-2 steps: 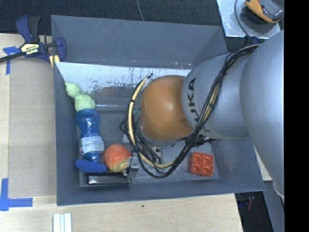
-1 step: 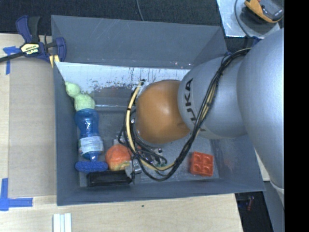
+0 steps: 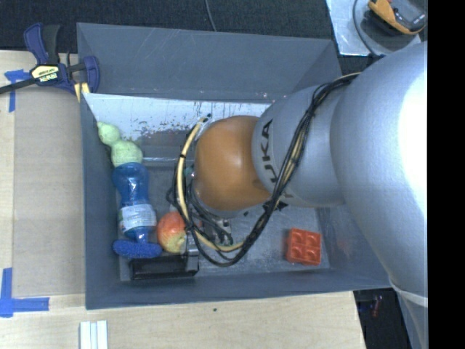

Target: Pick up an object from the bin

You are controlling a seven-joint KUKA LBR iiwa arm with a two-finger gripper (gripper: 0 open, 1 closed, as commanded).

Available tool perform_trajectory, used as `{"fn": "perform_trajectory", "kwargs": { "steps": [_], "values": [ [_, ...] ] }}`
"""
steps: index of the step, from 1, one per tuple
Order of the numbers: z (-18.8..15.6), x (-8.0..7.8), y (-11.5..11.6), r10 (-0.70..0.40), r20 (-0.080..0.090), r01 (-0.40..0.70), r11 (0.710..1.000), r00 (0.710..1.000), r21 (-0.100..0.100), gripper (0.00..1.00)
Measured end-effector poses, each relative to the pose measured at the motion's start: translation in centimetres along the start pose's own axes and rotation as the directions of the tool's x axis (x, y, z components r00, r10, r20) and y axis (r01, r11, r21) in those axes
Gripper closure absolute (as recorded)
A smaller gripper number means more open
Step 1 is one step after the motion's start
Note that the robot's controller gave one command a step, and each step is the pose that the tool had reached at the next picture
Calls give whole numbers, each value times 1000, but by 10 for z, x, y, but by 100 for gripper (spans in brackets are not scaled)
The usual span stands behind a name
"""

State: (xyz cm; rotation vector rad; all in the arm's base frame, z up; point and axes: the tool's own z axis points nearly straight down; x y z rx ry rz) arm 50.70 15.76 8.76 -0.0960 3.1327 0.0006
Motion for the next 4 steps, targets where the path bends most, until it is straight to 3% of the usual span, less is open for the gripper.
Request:
{"fn": "perform_trajectory", "kwargs": {
  "steps": [1,4],
  "values": [
    [3,-1,13,-90,50,91,996,995,-10,100],
    [3,-1,13,-88,50,89,996,995,-10,100]
  ]
}}
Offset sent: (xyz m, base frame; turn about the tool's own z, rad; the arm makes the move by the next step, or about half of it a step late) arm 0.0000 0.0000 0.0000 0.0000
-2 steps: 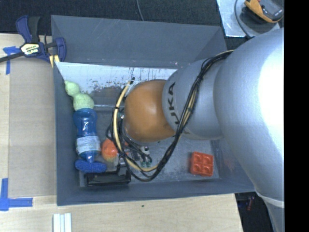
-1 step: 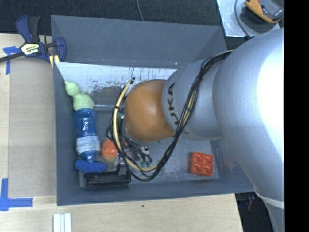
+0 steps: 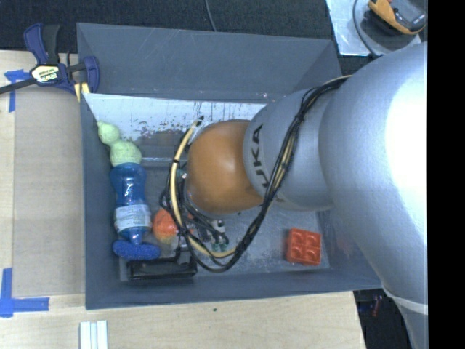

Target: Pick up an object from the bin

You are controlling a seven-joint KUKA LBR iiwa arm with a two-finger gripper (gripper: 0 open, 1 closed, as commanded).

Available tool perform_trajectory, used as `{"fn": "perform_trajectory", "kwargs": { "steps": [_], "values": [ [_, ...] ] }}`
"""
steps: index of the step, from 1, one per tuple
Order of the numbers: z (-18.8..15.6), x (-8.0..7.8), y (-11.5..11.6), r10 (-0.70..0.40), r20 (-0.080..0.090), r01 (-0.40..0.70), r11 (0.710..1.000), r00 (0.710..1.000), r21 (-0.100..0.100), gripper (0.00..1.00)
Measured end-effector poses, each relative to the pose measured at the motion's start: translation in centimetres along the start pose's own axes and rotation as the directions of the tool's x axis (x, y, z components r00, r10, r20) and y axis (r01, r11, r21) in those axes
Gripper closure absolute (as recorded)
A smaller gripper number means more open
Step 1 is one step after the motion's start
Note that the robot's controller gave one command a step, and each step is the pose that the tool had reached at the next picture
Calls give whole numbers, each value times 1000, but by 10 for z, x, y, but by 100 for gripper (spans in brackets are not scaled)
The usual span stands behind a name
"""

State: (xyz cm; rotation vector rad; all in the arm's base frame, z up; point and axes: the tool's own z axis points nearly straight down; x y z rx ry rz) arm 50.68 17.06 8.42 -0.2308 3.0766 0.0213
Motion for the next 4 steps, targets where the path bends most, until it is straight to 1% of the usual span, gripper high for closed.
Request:
{"fn": "perform_trajectory", "kwargs": {
  "steps": [3,4],
  "values": [
    [0,0,0,1,0,-1,1000,1000,0,100],
    [0,13,-30,77,54,-76,997,996,-17,100]
  ]
}}
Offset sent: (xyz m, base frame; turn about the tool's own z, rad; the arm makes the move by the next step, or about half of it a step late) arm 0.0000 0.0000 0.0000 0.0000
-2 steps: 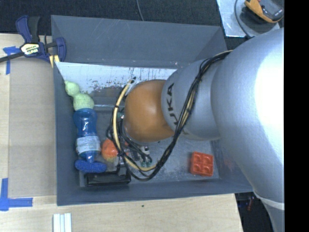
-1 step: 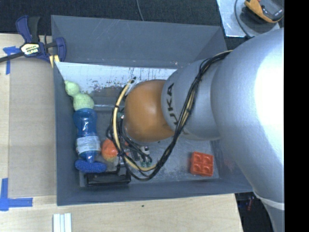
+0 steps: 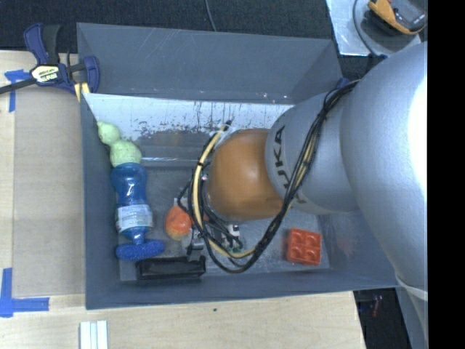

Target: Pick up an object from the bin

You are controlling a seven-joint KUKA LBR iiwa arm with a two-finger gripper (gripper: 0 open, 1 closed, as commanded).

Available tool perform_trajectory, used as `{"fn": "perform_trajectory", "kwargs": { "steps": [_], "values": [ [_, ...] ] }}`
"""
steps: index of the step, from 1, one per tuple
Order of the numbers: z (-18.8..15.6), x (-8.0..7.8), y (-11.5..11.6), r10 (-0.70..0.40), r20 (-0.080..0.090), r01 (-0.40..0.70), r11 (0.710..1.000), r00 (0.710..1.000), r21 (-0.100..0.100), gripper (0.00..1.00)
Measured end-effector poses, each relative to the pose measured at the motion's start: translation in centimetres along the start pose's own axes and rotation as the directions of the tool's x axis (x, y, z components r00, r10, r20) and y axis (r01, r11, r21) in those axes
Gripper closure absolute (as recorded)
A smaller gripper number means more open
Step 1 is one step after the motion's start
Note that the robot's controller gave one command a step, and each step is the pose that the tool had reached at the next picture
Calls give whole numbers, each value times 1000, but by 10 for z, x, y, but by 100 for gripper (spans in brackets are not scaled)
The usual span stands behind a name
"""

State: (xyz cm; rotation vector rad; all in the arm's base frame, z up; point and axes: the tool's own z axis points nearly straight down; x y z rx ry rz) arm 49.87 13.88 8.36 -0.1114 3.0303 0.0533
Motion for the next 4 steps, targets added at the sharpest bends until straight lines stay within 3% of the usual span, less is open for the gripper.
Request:
{"fn": "perform_trajectory", "kwargs": {
  "steps": [1,2,3,4],
  "values": [
    [0,0,0,0,0,0,1000,1000,0,100],
    [2,-1,1,-1,12,1,1000,1000,-2,100],
    [1,5,-21,49,35,-49,999,998,-16,100],
    [1,6,-16,36,48,-35,999,998,-7,100]
  ]
}}
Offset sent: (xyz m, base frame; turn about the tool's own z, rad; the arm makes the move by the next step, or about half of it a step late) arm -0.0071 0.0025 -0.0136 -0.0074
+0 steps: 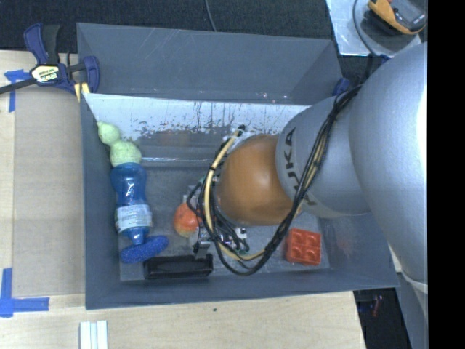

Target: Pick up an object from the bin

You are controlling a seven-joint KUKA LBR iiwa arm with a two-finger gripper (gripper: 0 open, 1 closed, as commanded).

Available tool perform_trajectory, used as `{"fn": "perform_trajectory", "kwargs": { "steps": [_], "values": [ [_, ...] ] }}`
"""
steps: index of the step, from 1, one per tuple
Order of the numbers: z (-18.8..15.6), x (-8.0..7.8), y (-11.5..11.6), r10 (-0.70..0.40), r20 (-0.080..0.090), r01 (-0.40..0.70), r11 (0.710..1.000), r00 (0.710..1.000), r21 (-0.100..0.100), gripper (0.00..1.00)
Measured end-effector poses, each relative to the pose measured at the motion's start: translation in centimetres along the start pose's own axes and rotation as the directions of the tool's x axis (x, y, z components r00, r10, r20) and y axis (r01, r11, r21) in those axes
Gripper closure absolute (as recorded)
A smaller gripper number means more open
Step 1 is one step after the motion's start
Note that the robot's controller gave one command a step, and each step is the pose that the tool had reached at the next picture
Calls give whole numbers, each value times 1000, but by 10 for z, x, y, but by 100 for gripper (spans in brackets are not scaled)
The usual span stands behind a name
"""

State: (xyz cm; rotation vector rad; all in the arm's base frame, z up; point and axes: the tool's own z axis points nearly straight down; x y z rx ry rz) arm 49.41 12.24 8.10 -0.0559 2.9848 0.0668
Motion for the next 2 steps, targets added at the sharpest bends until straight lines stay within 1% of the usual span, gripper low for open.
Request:
{"fn": "perform_trajectory", "kwargs": {
  "steps": [1,2],
  "values": [
    [7,-1,34,119,10,-119,993,993,-12,100],
    [7,-1,33,120,10,-120,993,993,-12,100]
  ]
}}
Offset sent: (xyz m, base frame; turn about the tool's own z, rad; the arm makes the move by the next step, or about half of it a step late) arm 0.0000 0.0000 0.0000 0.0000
